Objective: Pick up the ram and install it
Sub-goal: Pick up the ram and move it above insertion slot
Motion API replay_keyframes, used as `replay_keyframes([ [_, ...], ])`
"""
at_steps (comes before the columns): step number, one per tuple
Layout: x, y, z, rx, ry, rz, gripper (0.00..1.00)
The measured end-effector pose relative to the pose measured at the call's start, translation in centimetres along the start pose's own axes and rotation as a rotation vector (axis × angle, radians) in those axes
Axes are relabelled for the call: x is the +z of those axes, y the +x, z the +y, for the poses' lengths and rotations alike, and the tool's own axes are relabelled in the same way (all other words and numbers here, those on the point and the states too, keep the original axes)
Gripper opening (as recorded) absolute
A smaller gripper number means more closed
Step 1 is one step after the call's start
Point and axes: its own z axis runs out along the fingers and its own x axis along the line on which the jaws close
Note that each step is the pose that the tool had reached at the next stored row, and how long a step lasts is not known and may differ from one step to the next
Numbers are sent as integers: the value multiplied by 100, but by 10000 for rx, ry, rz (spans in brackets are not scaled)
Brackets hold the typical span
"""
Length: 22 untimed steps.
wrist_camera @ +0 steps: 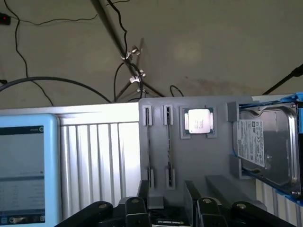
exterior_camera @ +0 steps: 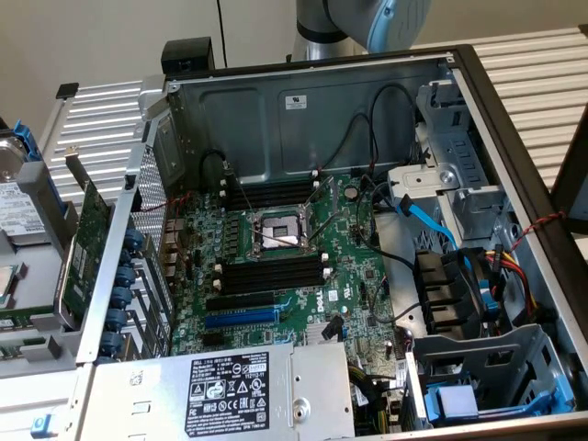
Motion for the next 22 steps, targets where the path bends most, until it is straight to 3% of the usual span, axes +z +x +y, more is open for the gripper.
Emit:
replay_keyframes([
  [2, 26, 15, -1, -108, -1, -26, 42],
  [8, 81, 30, -3, -676, 6, -12, 42],
  [10, 97, 32, 3, -782, 42, -8, 42],
  [14, 131, 34, 30, -787, 236, -11, 42],
  [15, 149, 34, 34, -787, 256, -13, 42],
  [22, 276, 80, 28, -754, 254, -17, 42],
])
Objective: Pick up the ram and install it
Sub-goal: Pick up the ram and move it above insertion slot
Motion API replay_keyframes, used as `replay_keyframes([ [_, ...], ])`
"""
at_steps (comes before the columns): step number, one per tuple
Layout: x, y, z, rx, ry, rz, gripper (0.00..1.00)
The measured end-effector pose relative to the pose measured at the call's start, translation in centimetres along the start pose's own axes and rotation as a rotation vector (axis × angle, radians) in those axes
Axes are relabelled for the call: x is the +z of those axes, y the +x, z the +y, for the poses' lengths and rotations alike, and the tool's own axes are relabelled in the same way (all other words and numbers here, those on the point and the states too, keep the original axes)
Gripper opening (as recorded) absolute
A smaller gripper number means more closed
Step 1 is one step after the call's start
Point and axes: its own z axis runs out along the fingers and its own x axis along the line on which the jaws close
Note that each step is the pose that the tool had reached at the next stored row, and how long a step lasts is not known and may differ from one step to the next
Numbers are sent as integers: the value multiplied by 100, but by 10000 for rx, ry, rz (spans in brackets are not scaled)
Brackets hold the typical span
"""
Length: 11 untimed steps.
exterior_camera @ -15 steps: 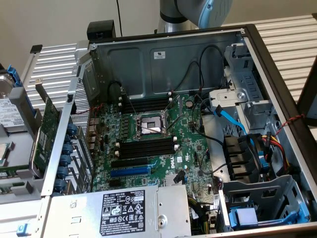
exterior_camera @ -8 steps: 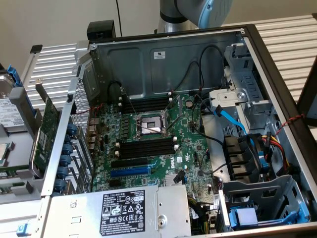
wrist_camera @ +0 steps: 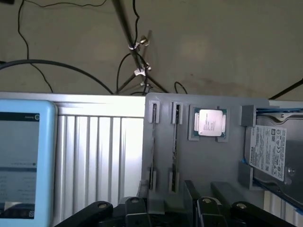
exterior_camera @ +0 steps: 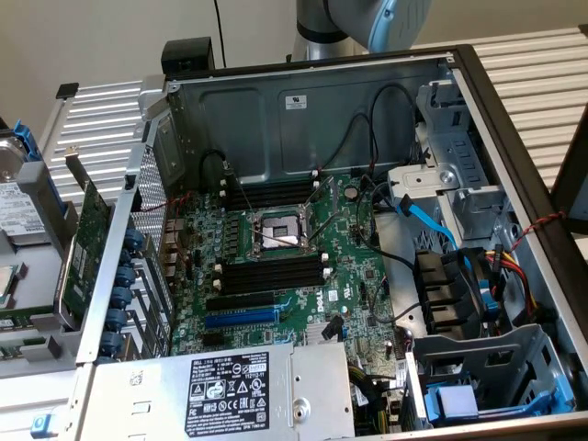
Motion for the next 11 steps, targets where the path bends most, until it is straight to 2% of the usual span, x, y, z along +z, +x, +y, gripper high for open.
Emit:
replay_keyframes([
  [4, 73, 26, -4, 2, -1, 0, 42],
  [7, 128, 27, -57, 2, 1, 0, 42],
  [11, 200, 27, -68, 0, -14, 0, 42],
])
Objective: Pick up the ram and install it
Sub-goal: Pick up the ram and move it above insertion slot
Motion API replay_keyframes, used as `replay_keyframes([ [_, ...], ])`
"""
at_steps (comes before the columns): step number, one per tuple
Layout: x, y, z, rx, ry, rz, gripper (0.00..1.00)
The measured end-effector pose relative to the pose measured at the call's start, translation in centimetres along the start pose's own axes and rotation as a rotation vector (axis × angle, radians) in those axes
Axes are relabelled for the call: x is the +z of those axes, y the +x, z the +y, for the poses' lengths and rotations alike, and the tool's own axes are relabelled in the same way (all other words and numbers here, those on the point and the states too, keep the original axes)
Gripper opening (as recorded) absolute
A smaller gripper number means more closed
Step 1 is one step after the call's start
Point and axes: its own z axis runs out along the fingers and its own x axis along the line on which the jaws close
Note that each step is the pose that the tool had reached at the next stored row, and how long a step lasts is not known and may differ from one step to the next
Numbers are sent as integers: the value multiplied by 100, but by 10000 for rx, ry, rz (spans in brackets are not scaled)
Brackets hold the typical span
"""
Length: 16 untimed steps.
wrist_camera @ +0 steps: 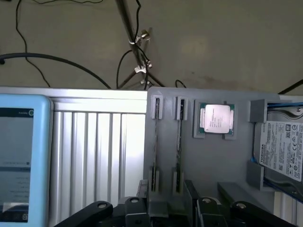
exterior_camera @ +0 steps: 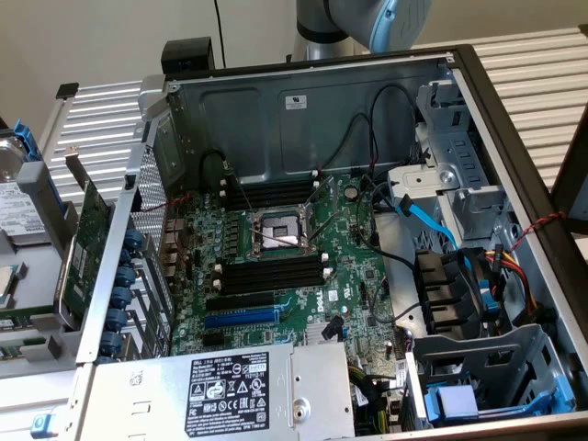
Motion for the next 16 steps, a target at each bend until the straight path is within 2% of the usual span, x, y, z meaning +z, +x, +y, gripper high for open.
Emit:
replay_keyframes([
  [4, 59, -1, -1, -13, -53, 9, 42],
  [5, 66, -1, -2, -17, -86, 31, 42],
  [6, 72, -2, -2, -18, -118, 67, 42],
  [7, 77, -4, -2, -17, -142, 129, 42],
  [8, 89, -5, -2, -16, -145, 180, 42],
  [10, 123, -5, -3, -18, -134, 183, 42],
  [16, 220, -6, -3, -16, -35, 182, 42],
])
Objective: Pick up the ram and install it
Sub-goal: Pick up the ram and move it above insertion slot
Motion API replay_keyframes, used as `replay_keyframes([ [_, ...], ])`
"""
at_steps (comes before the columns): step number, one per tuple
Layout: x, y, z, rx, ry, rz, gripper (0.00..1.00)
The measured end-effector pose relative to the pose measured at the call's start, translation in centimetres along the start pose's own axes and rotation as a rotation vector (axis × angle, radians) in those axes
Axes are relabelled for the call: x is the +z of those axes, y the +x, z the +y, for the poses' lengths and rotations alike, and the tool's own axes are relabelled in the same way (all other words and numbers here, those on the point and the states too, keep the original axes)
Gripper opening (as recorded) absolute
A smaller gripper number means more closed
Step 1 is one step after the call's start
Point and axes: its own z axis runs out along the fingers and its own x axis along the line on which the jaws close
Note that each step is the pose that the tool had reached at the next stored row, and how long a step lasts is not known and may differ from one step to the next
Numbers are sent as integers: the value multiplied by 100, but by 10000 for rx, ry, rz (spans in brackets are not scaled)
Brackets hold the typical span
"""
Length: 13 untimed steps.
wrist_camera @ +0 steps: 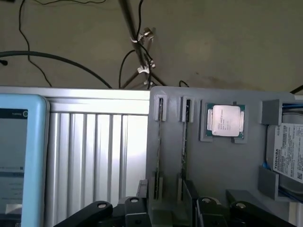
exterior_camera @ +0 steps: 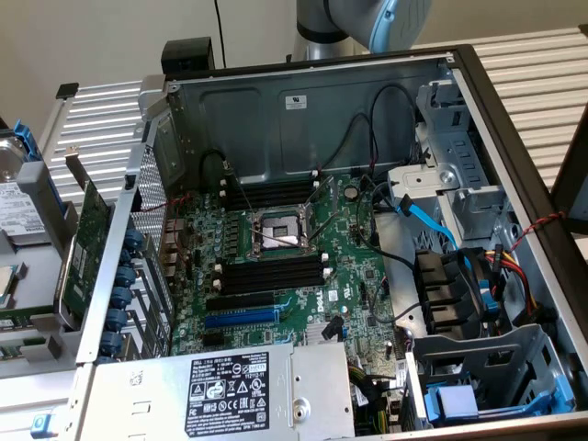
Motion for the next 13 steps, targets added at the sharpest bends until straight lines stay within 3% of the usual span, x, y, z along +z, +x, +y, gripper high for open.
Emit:
replay_keyframes([
  [13, 236, 8, 4, 0, 17, -5, 42],
])
